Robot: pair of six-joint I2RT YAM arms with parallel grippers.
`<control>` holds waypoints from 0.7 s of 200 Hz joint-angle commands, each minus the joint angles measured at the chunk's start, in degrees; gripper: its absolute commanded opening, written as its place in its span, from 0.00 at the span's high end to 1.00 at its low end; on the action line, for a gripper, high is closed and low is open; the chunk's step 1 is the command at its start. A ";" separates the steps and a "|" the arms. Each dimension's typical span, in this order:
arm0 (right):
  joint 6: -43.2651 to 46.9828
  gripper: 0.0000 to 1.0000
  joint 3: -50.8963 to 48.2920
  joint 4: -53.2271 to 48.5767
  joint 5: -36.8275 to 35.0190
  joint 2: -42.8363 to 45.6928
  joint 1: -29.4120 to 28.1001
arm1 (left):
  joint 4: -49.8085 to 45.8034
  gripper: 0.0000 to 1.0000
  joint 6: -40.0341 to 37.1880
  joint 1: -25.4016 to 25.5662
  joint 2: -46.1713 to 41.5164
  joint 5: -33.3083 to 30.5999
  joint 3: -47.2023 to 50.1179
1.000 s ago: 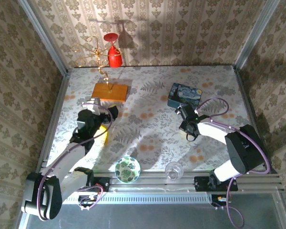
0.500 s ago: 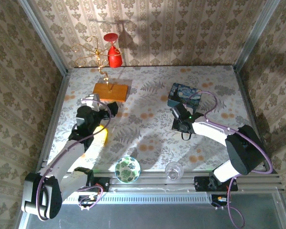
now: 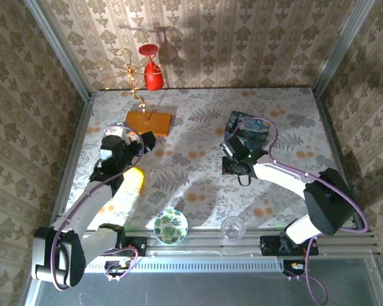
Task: Unlock a padlock with a key
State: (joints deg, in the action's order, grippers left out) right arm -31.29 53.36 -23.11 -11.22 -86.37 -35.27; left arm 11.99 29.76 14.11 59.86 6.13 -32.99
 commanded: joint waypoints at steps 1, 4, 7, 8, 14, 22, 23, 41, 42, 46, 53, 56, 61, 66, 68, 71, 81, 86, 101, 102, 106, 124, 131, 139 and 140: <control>5.24 1.00 3.33 -1.58 3.36 1.20 -1.66 | -1.80 0.00 4.05 -1.19 0.68 1.28 -0.98; 5.67 1.00 3.66 -1.58 3.67 1.12 -1.84 | -1.72 0.00 4.42 -1.39 0.76 1.52 -0.94; 6.14 1.00 3.91 -1.52 4.05 1.12 -1.97 | -1.71 0.00 4.77 -1.63 0.86 1.78 -0.86; 6.32 1.00 4.01 -1.46 4.17 1.11 -2.03 | -1.71 0.00 4.86 -1.72 0.87 1.87 -0.85; 7.24 1.00 4.27 -1.20 4.91 1.19 -2.24 | -1.72 0.00 5.36 -2.15 1.19 2.54 -0.87; 8.52 1.00 4.55 -0.62 5.99 1.31 -2.35 | -1.77 0.00 5.57 -2.71 1.56 3.91 -1.00; 8.52 1.00 4.60 -0.57 6.31 1.30 -2.39 | -1.83 0.00 5.57 -2.74 1.61 4.07 -1.01; 10.96 1.00 4.66 0.90 9.07 1.85 -2.44 | -2.97 0.00 5.28 -3.10 2.44 5.97 -1.92; 11.06 1.00 4.65 1.02 9.18 1.88 -2.44 | -2.99 0.00 5.21 -3.11 2.49 6.12 -2.00; 11.62 1.00 4.64 1.39 9.82 2.03 -2.44 | -3.21 0.00 4.95 -3.12 2.66 6.60 -2.22; 12.39 1.00 4.66 1.90 10.52 2.12 -2.43 | -3.50 0.00 4.57 -3.12 2.85 7.52 -2.57; 12.69 1.00 4.67 2.13 10.85 2.21 -2.44 | -3.54 0.00 4.48 -3.19 2.89 7.88 -2.66; 13.20 1.00 4.72 2.46 11.24 2.25 -2.44 | -3.52 0.00 4.51 -3.12 2.98 8.47 -2.77; 13.66 1.00 4.82 2.74 11.75 2.26 -2.44 | -3.48 0.00 4.52 -3.12 2.99 8.98 -2.78; 13.87 1.00 4.82 2.86 11.99 2.21 -2.44 | -3.42 0.00 4.52 -3.12 2.99 9.12 -2.78; 14.08 1.00 4.96 2.93 12.28 2.25 -2.44 | -3.34 0.00 4.52 -3.14 2.99 9.50 -2.78; 14.90 1.00 5.29 3.31 13.40 2.17 -2.35 | -2.97 0.00 4.52 -3.12 2.90 10.48 -2.69; 15.30 1.00 5.43 3.47 14.03 2.07 -2.31 | -2.84 0.00 4.59 -3.14 2.89 10.91 -2.61; 16.56 1.00 6.00 4.12 15.91 2.08 -2.35 | -2.09 0.00 4.79 -3.08 3.05 12.39 -2.51; 16.63 1.00 6.03 4.17 16.03 2.04 -2.35 | -2.08 0.00 4.79 -3.06 3.06 12.53 -2.51; 16.89 1.00 6.24 4.28 16.42 2.16 -2.27 | -1.92 0.00 4.87 -3.06 3.14 13.00 -2.51; 17.33 1.00 7.58 3.92 16.94 2.29 -2.17 | -0.97 0.00 5.11 -2.95 3.34 15.58 -2.39; 17.03 1.00 8.31 3.65 16.98 2.45 -2.07 | 0.21 0.01 5.07 -2.80 3.37 16.88 -2.03; 16.58 1.00 9.30 3.23 17.03 2.60 -2.09 | 2.28 0.03 4.96 -2.57 3.34 18.32 -1.24; 16.46 1.00 9.39 3.15 17.07 2.65 -2.09 | 2.57 0.03 4.96 -2.58 3.29 18.40 -1.13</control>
State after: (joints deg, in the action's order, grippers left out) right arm -16.21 58.94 -19.86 3.49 -85.52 -37.43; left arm 9.69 33.93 11.18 63.00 18.70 -33.43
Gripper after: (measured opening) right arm 0.047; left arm 0.984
